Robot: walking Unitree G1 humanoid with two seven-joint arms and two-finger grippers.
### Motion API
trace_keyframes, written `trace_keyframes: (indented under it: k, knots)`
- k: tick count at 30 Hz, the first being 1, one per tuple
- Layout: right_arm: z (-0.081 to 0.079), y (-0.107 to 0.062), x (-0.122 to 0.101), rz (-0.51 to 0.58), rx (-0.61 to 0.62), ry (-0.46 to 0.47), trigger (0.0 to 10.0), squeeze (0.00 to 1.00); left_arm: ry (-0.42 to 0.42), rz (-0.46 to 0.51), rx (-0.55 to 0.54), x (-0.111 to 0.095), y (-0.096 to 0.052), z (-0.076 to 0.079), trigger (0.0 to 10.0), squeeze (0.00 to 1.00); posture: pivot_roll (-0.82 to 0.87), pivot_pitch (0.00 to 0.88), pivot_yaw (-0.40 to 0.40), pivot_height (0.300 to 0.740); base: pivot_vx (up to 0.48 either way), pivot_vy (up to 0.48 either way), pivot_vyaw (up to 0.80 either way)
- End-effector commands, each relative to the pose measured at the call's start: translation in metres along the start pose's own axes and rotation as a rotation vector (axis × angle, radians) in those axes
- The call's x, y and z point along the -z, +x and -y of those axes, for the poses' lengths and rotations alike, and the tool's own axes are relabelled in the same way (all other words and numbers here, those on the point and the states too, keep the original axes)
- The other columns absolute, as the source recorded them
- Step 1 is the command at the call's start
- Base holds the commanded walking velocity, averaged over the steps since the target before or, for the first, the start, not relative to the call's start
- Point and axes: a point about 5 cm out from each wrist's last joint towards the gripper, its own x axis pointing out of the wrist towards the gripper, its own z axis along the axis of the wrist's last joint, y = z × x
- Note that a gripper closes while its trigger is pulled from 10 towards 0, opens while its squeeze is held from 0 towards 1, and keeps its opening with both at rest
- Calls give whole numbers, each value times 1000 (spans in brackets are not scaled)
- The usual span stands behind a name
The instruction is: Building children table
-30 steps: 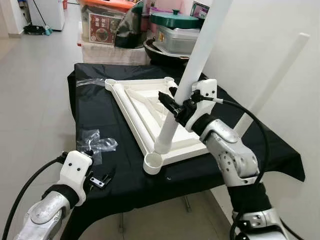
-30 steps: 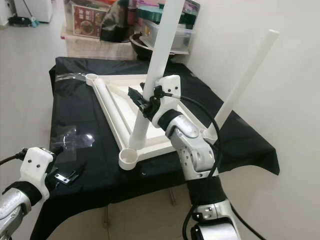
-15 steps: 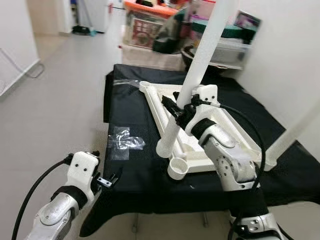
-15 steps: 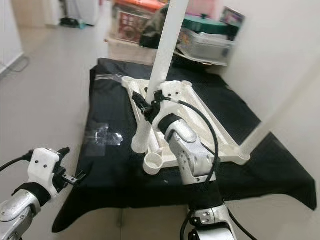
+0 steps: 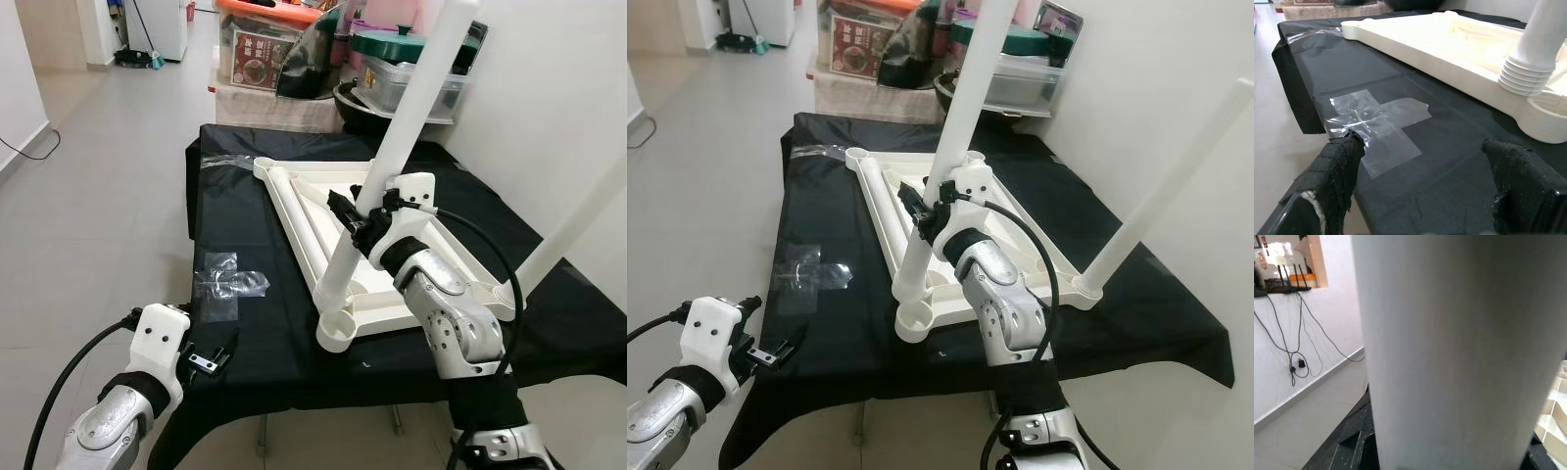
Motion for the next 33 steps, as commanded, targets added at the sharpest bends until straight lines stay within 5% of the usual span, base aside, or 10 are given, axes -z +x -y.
trace_keyframes:
  k: [1, 12, 33]
  knots:
    - [8, -4, 3, -6, 41, 17, 0, 0, -17, 9, 1, -2, -2, 3, 10000, 0, 190, 0, -182, 740, 0, 0, 0]
    - [9, -18, -10, 61, 103, 36, 0, 0, -9, -7, 142, 5, 16, 20, 10000, 0, 71, 0, -34, 740, 0, 0, 0]
    - [-2, -19, -4, 2, 48, -2, 0, 0, -48, 9, 65, 4, 10, 2, 10000, 0, 119, 0, -78, 740, 0, 0, 0]
